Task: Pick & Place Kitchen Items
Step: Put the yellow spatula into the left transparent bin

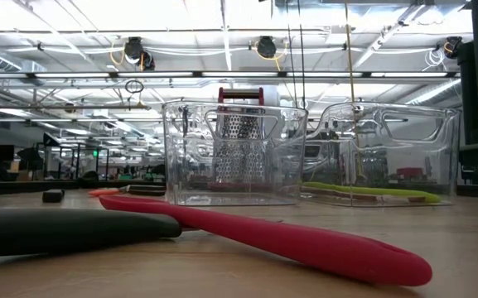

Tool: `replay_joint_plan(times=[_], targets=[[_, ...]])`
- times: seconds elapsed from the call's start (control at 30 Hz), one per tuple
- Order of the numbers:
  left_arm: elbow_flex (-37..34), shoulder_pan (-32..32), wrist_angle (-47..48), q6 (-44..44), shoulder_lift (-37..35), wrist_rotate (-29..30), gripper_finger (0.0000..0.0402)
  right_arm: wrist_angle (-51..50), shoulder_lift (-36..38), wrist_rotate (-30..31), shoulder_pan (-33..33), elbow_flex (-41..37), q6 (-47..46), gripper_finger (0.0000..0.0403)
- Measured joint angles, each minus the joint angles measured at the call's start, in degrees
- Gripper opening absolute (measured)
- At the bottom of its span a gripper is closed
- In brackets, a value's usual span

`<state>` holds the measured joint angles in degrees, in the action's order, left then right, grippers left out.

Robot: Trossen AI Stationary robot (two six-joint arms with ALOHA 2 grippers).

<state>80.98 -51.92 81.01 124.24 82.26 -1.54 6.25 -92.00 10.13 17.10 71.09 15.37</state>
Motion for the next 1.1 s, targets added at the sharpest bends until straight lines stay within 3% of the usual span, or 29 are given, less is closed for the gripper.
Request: replay_joint_plan(times=[0.1, 0.3, 0.53, 0.67, 0.9, 1.1], targets=[[-3.3, -1.4, -4.1, 2.7, 0.9, -4.6, 0.0002, 4.3, 2.1, 0.3, 0.0, -3.6, -0.9, 0.0098], [-10.0, -1.9, -13.7, 3.2, 1.0, -7.1, 0.0002, 15.5, 8.5, 0.2, 0.2, -12.3, -0.8, 0.0095], [-14.3, -1.5, -15.2, 3.2, 1.0, -15.1, 0.0002, 28.2, 18.9, 0.1, 1.0, -23.5, 2.0, 0.0094], [-16.1, -0.6, -17.3, 2.8, 1.0, -16.7, 0.0002, 34.9, 24.3, 0.1, 1.5, -29.3, 2.3, 0.0093], [-21.0, 3.2, -22.3, -3.4, 1.0, -17.2, 0.0001, 38.7, 28.9, 0.1, 1.8, -34.7, 2.1, 0.0093], [-24.8, 5.8, -26.3, -7.7, 1.0, -21.3, 0.0001, 38.4, 29.1, 0.1, 1.8, -35.2, 2.0, 0.0091]])
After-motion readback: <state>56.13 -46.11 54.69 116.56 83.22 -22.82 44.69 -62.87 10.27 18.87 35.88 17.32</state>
